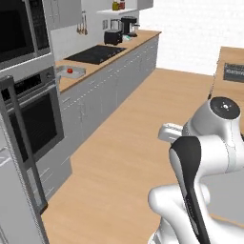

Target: Place one tomato and one steak in each tupperware on the nearby counter, to pack two identical lunches.

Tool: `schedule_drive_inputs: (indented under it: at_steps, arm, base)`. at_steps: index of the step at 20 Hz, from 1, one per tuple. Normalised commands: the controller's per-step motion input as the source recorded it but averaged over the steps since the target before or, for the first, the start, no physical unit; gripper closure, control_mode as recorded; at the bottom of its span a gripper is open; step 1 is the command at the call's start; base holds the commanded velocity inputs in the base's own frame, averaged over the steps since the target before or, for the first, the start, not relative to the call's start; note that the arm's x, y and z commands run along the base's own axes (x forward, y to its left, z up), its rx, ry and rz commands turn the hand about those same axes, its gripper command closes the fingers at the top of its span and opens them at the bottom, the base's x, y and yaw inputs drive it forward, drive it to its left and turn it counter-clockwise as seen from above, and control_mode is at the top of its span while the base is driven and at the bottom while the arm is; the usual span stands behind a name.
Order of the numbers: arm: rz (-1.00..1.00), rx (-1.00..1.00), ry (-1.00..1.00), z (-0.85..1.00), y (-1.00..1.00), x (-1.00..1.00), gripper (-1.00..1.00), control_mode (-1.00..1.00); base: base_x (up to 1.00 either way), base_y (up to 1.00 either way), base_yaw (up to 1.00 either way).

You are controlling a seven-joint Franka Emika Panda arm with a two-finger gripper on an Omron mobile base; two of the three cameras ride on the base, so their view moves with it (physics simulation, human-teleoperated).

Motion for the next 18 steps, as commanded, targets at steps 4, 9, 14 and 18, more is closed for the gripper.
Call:
schedule_drive_inputs:
  at_steps: [4,9,14,18]
  arm:
    - [0.0,0.0,0.0,0.0,0.0,0.0,1.0,1.0]
    - [0.0,0.0,0.0,0.0,0.0,0.0,1.0,1.0]
    - [0.0,0.0,0.0,0.0,0.0,0.0,1.0,1.0]
    - [0.0,0.0,0.0,0.0,0.0,0.0,1.0,1.0]
  base:
    - [1.0,-0.48,0.26]
    - [1.0,-0.03,0.49]
    - [1.0,-0.31,0.46]
    - [1.0,-0.94,0.1]
